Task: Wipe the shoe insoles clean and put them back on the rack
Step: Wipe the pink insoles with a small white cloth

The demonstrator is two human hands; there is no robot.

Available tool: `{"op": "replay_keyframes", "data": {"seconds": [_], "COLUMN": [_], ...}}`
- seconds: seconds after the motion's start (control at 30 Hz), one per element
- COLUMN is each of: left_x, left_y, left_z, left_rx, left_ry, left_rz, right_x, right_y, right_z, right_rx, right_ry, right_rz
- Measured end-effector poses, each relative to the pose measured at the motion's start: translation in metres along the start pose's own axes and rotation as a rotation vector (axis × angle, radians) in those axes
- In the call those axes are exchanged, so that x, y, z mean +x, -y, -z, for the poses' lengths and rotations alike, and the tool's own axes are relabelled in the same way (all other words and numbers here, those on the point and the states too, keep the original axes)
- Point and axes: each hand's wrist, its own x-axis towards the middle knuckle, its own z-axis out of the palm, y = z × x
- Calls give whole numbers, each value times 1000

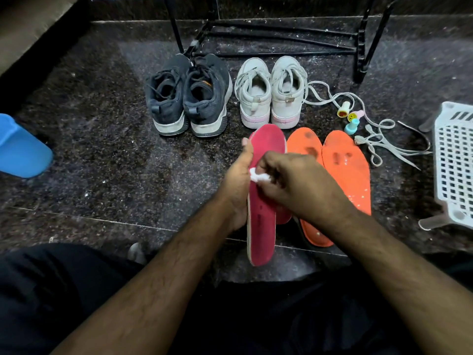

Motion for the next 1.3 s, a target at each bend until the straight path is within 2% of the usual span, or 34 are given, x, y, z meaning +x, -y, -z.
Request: {"op": "replay_keyframes", "data": {"seconds": [0.1, 0.17, 0.23, 0.4, 0.47, 0.6, 0.67, 0.77, 0.83, 0.97, 1.03, 1.07, 1.17, 1.2, 1.3], "left_x": [-3, -4, -4, -6, -5, -4, -4, -5, -6, -5, -5, -5, -4, -4, -4], "left_y": [5, 7, 7, 2, 3, 7, 6, 6, 7, 9, 8, 7, 8, 8, 10], "left_z": [-4, -2, -1, -3, -3, -1, 0, 0, -3, -3, -2, -2, -4, -4, -1], "left_rx": [194, 214, 209, 196, 235, 238, 238, 247, 285, 335, 335, 318, 246, 233, 285], "left_ry": [16, 40, 51, 40, 35, 57, 50, 45, 55, 67, 69, 60, 70, 78, 81], "left_rz": [-1, 14, 12, 47, 48, 17, 20, 37, 37, 54, 56, 58, 59, 61, 84], "right_x": [12, 19, 18, 1, 1, 12, 12, -1, -4, 5, 9, 9, 4, 4, 10], "right_y": [-17, -28, -30, -2, -8, -25, -25, -13, -12, -31, -31, -26, -2, -1, -18], "right_z": [14, 24, 27, 12, 15, 31, 35, 27, 22, 32, 34, 31, 15, 13, 22], "right_rx": [-85, -131, -104, -45, -29, -157, -160, -168, -186, -251, -244, -195, -7, 20, 1], "right_ry": [-147, -259, -302, 17, -8, -211, -216, 57, 122, -108, -230, -227, -42, -32, -191], "right_rz": [-109, -225, -265, -92, -130, -273, -284, -149, -130, -294, -315, -291, -163, -153, -265]}}
